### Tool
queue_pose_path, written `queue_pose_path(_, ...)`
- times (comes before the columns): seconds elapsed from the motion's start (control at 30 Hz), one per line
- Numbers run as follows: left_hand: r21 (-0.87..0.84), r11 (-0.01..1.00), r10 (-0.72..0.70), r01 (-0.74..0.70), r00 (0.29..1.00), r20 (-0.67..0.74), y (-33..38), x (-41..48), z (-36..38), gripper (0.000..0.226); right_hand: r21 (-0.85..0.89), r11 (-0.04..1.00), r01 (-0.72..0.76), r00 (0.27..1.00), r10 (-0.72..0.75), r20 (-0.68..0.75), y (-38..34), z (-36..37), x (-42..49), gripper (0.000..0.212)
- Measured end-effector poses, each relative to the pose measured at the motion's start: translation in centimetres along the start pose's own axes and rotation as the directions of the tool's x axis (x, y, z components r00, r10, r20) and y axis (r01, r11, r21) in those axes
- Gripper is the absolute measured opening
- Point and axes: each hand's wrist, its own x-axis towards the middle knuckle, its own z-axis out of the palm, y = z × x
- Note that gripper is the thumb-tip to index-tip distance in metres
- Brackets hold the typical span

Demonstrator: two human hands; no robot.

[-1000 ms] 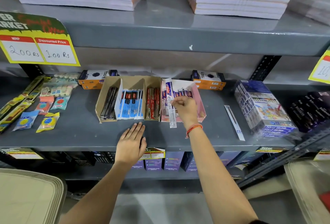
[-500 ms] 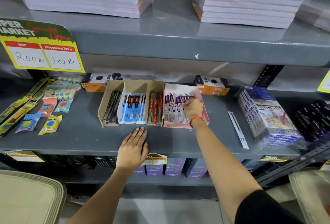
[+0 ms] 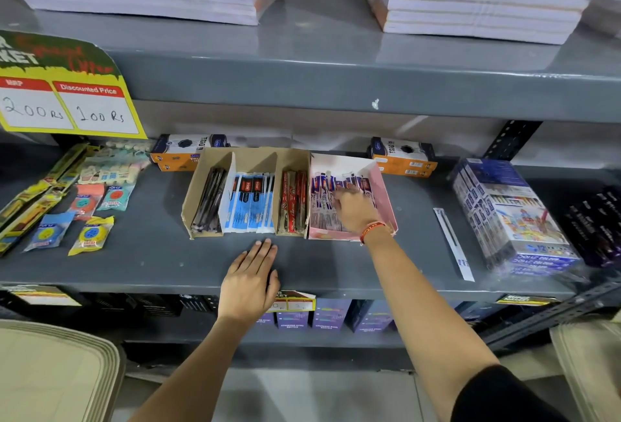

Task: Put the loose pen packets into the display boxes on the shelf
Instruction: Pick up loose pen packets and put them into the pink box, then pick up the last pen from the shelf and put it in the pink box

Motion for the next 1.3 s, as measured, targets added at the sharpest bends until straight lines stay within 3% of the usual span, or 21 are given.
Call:
queue_pose_path(0.13,-0.007,1.000,-0.005,0.005,1.000,0.004,0.0,0.0,0.0,0.051,-0.010,1.000,0.022,0.978,-0.020,0.208,0.3,0.6,0.1,0.046)
queue_pose_path(0.23,0.000,1.000,-0.002,0.002,1.000,0.006,0.0,0.0,-0.1,0.051,0.016,1.000,0.001,0.975,-0.005,0.222,0.2,0.5,0.4,0.048)
queue_pose_path(0.4,0.018,1.000,-0.005,0.005,1.000,-0.001,0.2,0.0,-0.2,0.052,0.205,0.978,-0.027,0.995,0.045,-0.084,0.8,-0.4,-0.7,0.036)
queue_pose_path(0.5,0.020,1.000,-0.006,0.006,1.000,-0.007,0.4,0.0,-0.2,0.052,0.322,0.936,-0.144,0.914,0.250,-0.319,2.3,-1.4,-1.9,0.022)
queue_pose_path(0.6,0.018,1.000,-0.001,0.001,1.000,-0.017,0.5,-0.1,-0.2,0.052,0.337,0.894,-0.296,0.803,0.424,-0.419,4.8,-2.2,-3.6,0.020)
queue_pose_path(0.7,0.015,1.000,-0.002,0.002,1.000,-0.018,0.6,-0.2,-0.2,0.051,0.341,0.806,-0.484,0.712,0.589,-0.381,7.4,-2.4,-5.6,0.025)
queue_pose_path(0.8,0.021,1.000,-0.005,0.005,1.000,-0.020,0.6,-0.3,-0.2,0.052,0.283,0.665,-0.691,0.624,0.747,-0.231,9.0,-1.7,-7.1,0.041)
queue_pose_path(0.87,0.020,1.000,-0.007,0.007,1.000,-0.023,0.6,-0.2,-0.2,0.052,0.259,0.607,-0.751,0.581,0.795,-0.177,9.4,-1.0,-8.0,0.047)
queue_pose_path(0.97,0.020,1.000,-0.008,0.009,1.000,-0.025,0.6,-0.2,-0.2,0.052,0.225,0.611,-0.759,0.587,0.792,-0.170,9.7,-0.2,-8.8,0.050)
queue_pose_path(1.07,0.008,1.000,-0.013,0.014,0.999,-0.037,0.5,-0.3,-0.2,0.051,0.187,0.662,-0.726,0.631,0.749,-0.202,9.9,-0.5,-9.1,0.039)
queue_pose_path(1.2,-0.010,1.000,-0.021,0.020,0.999,-0.046,0.6,-0.4,-0.2,0.051,0.256,0.672,-0.695,0.643,0.740,-0.199,10.0,-1.2,-9.3,0.025)
queue_pose_path(1.3,-0.010,1.000,-0.019,0.019,0.999,-0.046,0.6,-0.4,-0.3,0.051,0.351,0.631,-0.692,0.610,0.771,-0.182,10.1,-1.9,-9.2,0.027)
